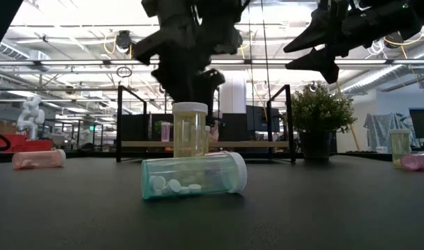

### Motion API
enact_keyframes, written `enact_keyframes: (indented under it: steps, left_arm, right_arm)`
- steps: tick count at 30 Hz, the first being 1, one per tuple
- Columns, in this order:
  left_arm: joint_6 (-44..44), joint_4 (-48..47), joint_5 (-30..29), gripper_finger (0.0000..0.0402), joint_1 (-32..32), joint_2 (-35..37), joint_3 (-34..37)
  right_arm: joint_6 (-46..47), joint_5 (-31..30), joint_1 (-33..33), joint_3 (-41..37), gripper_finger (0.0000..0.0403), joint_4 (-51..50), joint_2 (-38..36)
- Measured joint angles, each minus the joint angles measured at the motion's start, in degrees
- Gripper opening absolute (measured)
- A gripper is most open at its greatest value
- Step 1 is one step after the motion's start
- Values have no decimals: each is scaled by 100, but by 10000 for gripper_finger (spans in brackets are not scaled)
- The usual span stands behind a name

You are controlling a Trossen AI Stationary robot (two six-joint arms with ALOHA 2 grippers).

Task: Pick and place medicine bottles onto shelf by color
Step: Put the top left yellow medicine bottle on the shelf

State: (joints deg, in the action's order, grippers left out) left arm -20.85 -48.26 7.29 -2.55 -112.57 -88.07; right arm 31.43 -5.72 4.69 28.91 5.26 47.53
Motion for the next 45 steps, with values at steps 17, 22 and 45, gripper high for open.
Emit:
enact_keyframes:
  steps: [17, 22, 45]
  left_arm:
    - [454, 527, -282, 177, 5, -2, 321]
    - [349, 525, -282, 145, 6, -2, 321]
    - [425, -1091, -774, 131, 1187, 122, -1629]
  right_arm:
    - [42, 2, 0, 0, 185, 2, 0]
    - [42, 2, 0, 0, 185, 2, 0]
    - [27, -69, 2, 0, 185, 45, -2]
